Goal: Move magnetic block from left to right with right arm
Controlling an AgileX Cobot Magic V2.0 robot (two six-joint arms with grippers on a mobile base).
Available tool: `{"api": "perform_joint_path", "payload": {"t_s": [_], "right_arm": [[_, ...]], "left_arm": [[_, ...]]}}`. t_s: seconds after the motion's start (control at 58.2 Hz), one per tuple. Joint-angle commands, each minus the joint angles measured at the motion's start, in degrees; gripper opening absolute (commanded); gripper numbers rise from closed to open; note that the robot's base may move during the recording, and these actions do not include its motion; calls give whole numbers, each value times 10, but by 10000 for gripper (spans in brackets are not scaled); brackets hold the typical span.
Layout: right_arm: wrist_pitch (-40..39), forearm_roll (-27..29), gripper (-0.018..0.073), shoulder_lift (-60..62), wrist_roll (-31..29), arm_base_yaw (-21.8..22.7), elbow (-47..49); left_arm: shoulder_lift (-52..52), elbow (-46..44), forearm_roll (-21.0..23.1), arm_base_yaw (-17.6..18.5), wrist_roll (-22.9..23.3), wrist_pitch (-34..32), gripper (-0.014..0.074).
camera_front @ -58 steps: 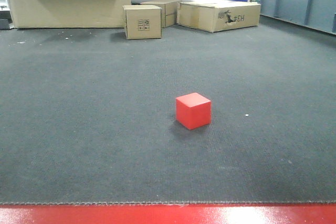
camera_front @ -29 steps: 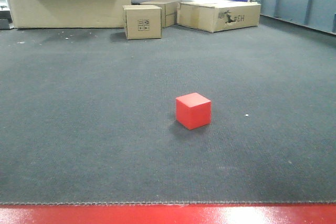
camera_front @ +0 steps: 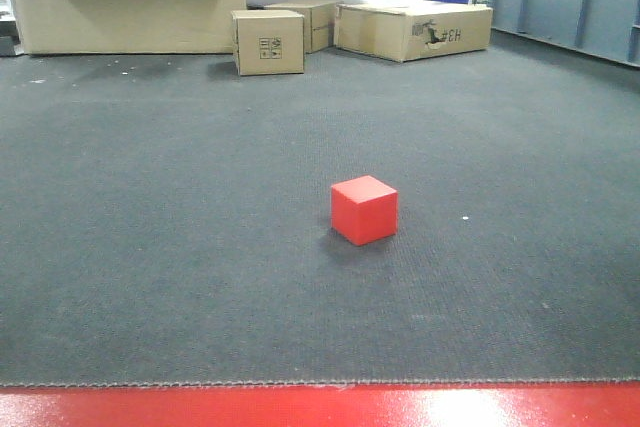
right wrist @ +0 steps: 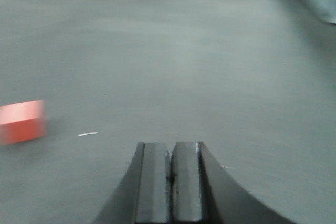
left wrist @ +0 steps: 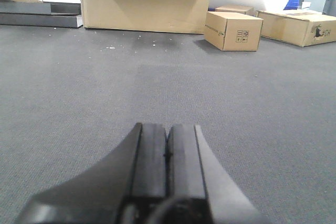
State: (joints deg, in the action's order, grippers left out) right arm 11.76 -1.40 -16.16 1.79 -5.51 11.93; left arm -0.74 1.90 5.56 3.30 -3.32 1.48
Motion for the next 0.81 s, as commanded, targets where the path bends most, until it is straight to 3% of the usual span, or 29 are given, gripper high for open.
{"api": "perform_joint_path", "payload": {"t_s": [0.0, 0.12, 0.326, 0.79], "right_arm": [[-91, -4, 62, 18, -1, 41, -17], [-129, -3, 62, 75, -1, 70, -72], [-133, -3, 62, 183, -1, 79, -134], [-121, -2, 62, 180, 0, 81, -137]], "left_arm": [[-7, 5, 3, 1, 3, -48, -126], [-7, 5, 3, 1, 3, -48, -126], [-7, 5, 3, 1, 3, -48, -126], [-7, 5, 3, 1, 3, -48, -126]]}}
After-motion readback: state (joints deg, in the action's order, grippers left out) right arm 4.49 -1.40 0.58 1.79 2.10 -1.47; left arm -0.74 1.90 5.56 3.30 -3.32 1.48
